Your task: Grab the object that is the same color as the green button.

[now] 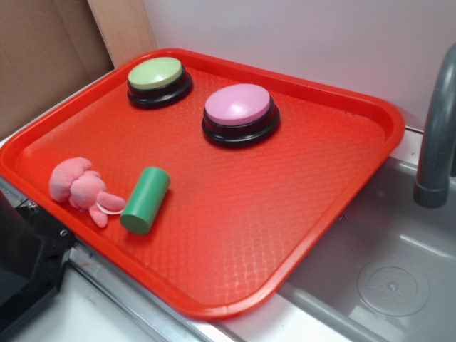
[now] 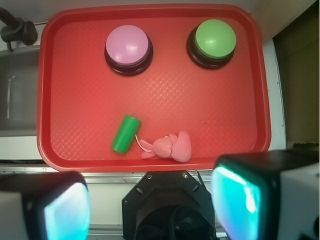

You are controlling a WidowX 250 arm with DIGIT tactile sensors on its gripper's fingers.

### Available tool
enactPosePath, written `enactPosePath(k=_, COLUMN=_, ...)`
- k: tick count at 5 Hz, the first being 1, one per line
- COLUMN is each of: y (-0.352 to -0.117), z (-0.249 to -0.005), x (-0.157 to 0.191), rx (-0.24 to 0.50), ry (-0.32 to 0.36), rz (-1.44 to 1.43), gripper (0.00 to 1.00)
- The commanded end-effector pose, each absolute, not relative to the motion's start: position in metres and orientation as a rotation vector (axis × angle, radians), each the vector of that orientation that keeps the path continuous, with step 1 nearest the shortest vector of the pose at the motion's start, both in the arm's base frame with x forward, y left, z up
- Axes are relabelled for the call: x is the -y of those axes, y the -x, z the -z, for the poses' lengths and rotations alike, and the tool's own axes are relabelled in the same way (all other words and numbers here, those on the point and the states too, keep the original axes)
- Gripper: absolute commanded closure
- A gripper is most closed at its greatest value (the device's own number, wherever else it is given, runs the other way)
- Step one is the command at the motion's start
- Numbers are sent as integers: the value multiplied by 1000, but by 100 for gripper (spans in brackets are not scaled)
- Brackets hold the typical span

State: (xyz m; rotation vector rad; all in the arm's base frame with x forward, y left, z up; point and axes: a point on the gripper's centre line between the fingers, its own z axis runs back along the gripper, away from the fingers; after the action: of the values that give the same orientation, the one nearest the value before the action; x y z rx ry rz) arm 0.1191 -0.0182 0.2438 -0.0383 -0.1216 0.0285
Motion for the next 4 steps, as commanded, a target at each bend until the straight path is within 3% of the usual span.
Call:
enactPosePath(k=1, y=-119, z=-244, x=18, rx=122, ry=38, rz=-28, gripper=0)
enactPosePath(k=4, y=-139, z=-167, x=34, rx=169, ry=177, rz=-409, gripper=0)
